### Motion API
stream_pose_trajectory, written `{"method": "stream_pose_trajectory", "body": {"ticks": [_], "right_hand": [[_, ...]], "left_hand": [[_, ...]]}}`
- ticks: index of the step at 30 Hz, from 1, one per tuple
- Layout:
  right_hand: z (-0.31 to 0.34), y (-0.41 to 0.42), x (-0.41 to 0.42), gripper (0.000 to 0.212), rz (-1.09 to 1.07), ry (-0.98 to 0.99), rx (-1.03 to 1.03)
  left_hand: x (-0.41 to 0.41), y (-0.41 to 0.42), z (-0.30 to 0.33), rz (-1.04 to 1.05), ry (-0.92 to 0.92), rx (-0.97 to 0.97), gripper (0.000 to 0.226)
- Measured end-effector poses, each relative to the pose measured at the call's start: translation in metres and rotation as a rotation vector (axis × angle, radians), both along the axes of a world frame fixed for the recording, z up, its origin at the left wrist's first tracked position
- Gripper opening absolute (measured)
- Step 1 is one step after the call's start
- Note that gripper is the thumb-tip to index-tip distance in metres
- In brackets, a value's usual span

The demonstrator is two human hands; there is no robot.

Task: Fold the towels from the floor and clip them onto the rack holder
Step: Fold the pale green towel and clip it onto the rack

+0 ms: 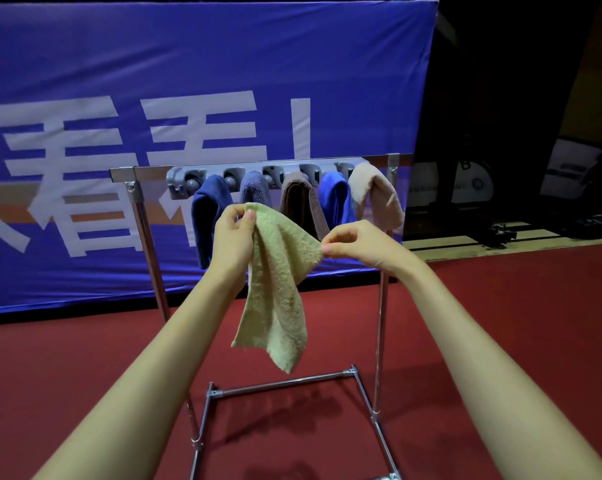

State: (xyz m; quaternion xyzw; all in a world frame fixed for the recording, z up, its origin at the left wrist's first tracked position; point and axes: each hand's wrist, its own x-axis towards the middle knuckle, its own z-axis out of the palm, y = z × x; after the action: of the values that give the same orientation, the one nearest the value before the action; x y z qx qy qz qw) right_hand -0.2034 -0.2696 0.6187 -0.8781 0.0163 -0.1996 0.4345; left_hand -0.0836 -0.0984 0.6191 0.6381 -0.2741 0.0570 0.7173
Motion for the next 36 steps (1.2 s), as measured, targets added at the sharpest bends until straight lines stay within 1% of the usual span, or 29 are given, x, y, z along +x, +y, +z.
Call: {"method": "stream_pose_trajectory", "body": {"ticks": [4,9,12,16,19,21,23,27,31,34,36], "right_hand": [[0.007,-0.001,-0.001,0.003,-0.035,-0.033,-0.048],[0.007,-0.003,0.001,0.021,-0.115,-0.181,0.113],[0.009,0.001,0.001,0.023,-0.110,-0.297,0.186],[0.014,0.008,0.003,0.024,-0.120,-0.353,0.167],[0.016,0.005,0.005,0.038,-0.164,-0.366,0.125],[0.016,0.005,0.005,0.041,-0.190,-0.368,0.065],[0.018,0.005,0.005,0.039,-0.207,-0.380,0.081],[0.018,0.006,0.004,0.029,-0.202,-0.380,0.099],[0.016,0.007,0.003,0.027,-0.145,-0.399,0.151],[0.013,0.008,0.004,0.025,-0.180,-0.419,0.187],[0.010,0.007,0.006,0.025,-0.228,-0.435,0.194]], "left_hand": [[0.001,0.001,-0.004,0.020,-0.020,0.018,0.014],[0.005,0.003,-0.010,0.030,-0.016,0.023,0.013],[0.008,0.005,-0.014,-0.001,0.025,0.001,0.013],[0.005,0.005,-0.013,-0.021,0.092,-0.029,0.014],[0.003,0.005,-0.010,-0.049,0.093,-0.052,0.014],[0.002,0.006,-0.008,-0.051,0.080,-0.070,0.013],[0.000,0.007,-0.006,-0.056,0.057,-0.104,0.011],[-0.004,0.008,-0.002,-0.077,-0.018,-0.129,0.016],[-0.005,0.006,-0.003,-0.033,-0.028,-0.129,0.030],[-0.005,0.006,-0.004,0.003,-0.031,-0.105,0.038],[-0.005,0.005,-0.005,-0.006,-0.064,-0.086,0.037]]}}
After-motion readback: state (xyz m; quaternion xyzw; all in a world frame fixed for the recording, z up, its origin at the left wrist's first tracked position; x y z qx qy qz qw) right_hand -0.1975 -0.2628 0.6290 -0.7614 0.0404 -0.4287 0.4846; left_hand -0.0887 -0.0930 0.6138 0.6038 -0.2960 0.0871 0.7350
